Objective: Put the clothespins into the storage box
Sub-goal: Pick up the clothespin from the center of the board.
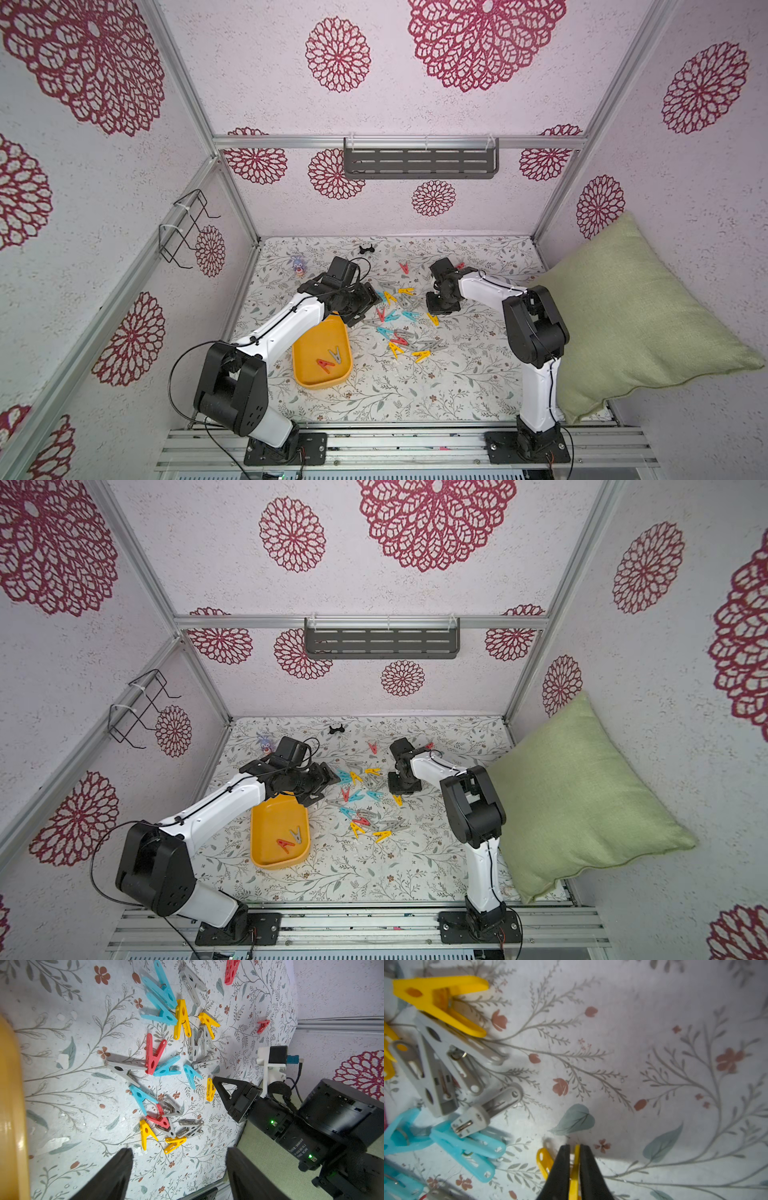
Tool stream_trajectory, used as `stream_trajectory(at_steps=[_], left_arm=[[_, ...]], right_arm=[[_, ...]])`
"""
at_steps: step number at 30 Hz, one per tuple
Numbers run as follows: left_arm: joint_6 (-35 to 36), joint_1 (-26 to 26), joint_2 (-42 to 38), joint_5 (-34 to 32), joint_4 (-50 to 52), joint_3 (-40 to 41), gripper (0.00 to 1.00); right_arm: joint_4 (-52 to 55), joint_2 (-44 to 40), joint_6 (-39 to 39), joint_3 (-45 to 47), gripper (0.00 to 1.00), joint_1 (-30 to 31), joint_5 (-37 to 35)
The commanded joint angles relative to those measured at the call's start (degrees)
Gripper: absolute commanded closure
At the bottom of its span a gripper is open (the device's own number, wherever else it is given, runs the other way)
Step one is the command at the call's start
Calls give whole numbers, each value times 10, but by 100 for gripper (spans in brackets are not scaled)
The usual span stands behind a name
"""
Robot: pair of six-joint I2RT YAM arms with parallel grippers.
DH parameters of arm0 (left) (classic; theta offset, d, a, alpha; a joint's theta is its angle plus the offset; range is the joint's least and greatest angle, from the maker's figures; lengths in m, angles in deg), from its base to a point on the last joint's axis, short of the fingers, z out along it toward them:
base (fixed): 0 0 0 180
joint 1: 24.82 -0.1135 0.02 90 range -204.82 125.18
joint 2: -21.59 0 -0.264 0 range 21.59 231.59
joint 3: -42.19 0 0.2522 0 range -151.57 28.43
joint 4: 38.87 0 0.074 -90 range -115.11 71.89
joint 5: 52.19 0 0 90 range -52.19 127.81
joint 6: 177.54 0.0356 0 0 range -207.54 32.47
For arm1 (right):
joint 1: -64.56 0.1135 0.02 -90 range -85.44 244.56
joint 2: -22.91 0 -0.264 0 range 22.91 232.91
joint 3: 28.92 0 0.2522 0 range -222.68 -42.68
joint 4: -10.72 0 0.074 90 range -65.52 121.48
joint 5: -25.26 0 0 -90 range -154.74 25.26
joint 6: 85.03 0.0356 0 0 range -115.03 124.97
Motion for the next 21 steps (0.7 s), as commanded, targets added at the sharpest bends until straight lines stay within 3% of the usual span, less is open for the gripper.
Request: stream_trajectory(at_steps=[1,11,21], left_arm=[[2,3,3,2,-5,-11,22],[21,-35,-44,-4,18,10,22],[47,-131,-153,3,71,81,22]], right_arm=[[-5,-5,-4,3,92,-3,3],[27,-39,5,-55,99,18,16],[85,-3,18,-223,99,141,29]])
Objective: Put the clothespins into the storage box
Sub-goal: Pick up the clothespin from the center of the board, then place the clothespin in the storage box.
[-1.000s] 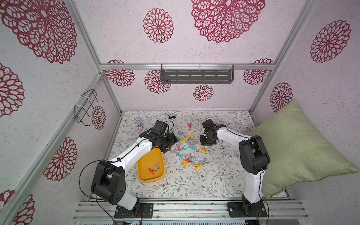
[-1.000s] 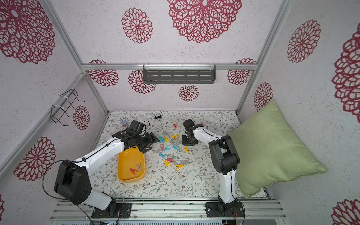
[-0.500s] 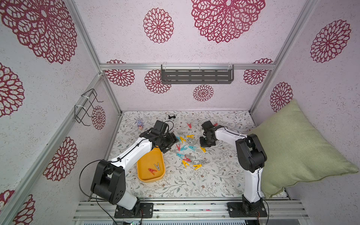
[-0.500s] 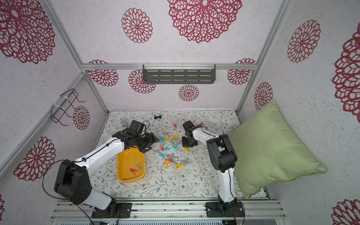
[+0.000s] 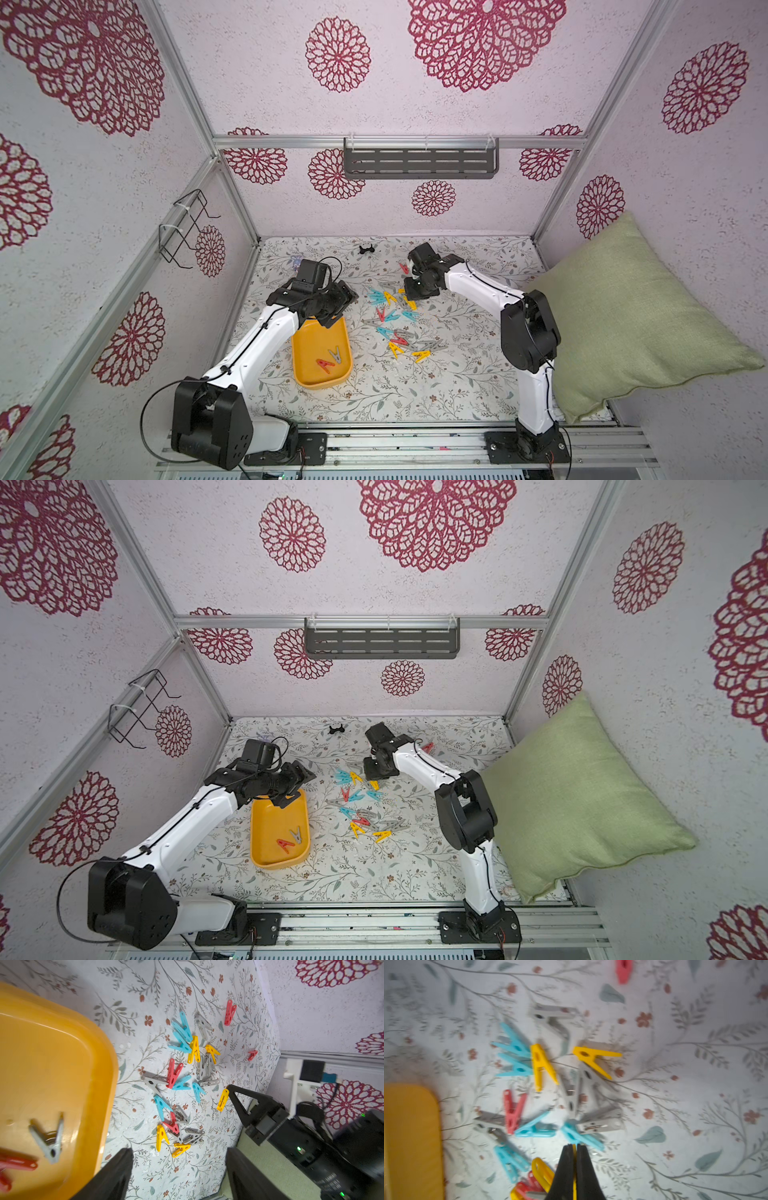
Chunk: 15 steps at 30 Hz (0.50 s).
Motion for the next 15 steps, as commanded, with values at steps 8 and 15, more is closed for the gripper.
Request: stream_trajectory(at_steps=[8,15], left_arm=[[69,-156,-138,34,123,89,22],[116,-291,-235,69,199,151,21]], right_arm=[[126,133,-9,-319,99,160,57],[181,257,-6,-478,99,220,88]])
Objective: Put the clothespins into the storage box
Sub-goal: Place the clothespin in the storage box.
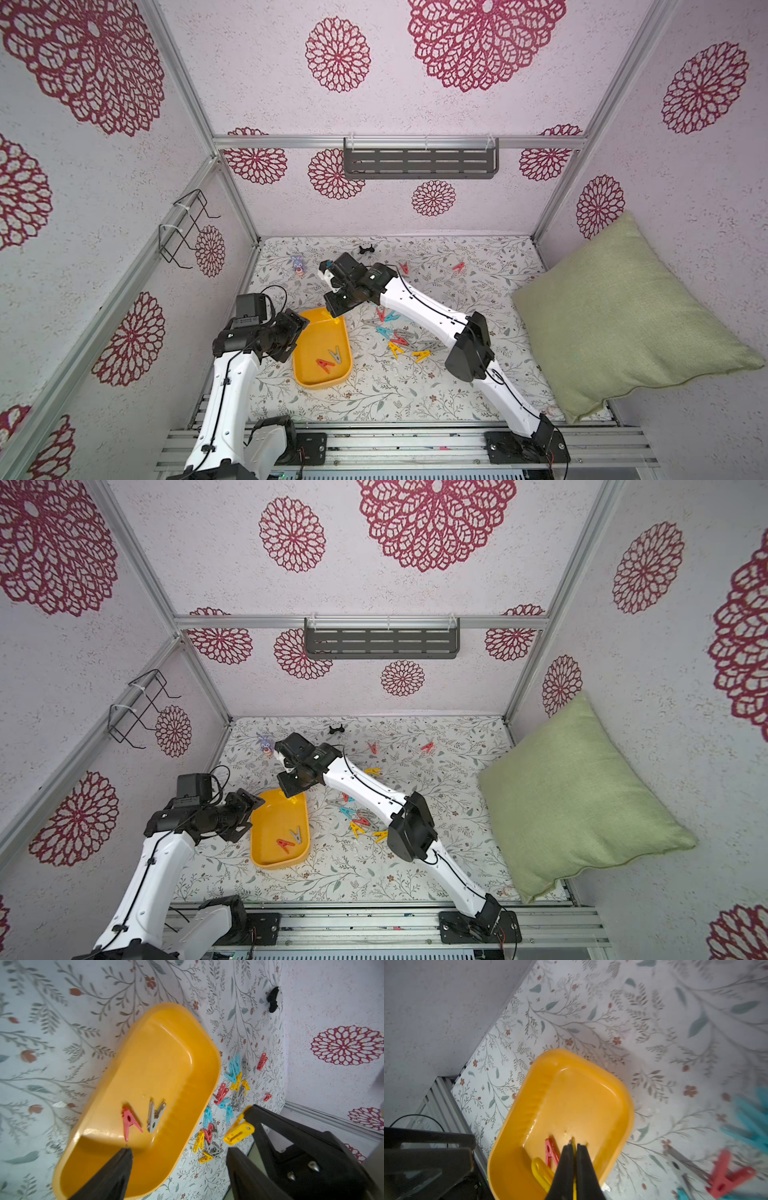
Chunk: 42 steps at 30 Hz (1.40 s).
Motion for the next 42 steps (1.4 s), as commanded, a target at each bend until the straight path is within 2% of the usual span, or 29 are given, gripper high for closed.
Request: stream_trajectory(at_steps=[1,5,9,12,18,22,28,33,38,42], left_arm=[[39,-42,-36,30,56,25,21],[35,-58,-74,43,66,56,21],[23,-58,-94,52,66,66,21],[22,-58,-94,57,68,58,21],[21,-49,-79,56,65,34,21],[7,-25,-65,48,48,20,21],[-38,71,-18,8,-3,-14,21],[-73,142,26,-17,-49,-36,21],[-93,212,74,-34,-89,-53,21],[-108,262,116,-43,-125,-63,21]], right_arm=[[46,20,-4,-16,99,10,22],[25,38,-2,4,97,22,29],[15,53,2,2,90,23,33],[10,52,2,2,82,23,28],[9,29,2,2,72,19,13],[19,-4,6,3,71,7,-10],[45,-70,0,34,66,-17,-65],[13,-170,4,173,64,-50,-101],[-72,-281,29,374,63,-104,-98],[-116,-332,37,496,59,-150,-94]])
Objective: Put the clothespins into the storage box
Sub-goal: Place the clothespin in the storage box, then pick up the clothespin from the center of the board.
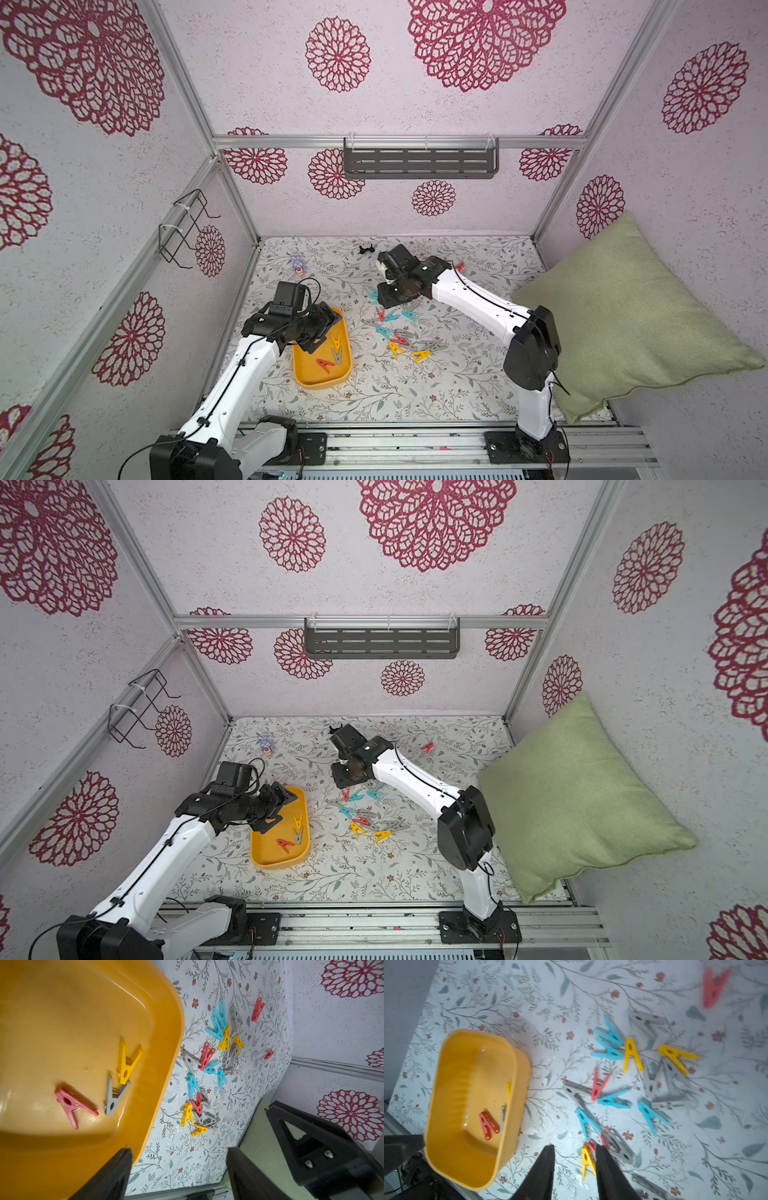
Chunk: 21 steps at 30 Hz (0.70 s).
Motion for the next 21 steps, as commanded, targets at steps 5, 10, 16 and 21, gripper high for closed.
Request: stream_trajectory(at_steps=[5,10,16,21], left_arm=[[-33,81,74,-24,-80,-32,21],[-39,112,106,-28,-92,-48,22],[-47,119,105,-33,-93,-41,21],[-51,119,101,-37,-91,-37,21]], right_arm=[[-77,-40,-8,156,56,-56,-7],[-100,-25,-45,202,52,-66,-10],[-102,12,-76,196,49,-69,-16],[-93,49,-89,165,49,-73,-20]])
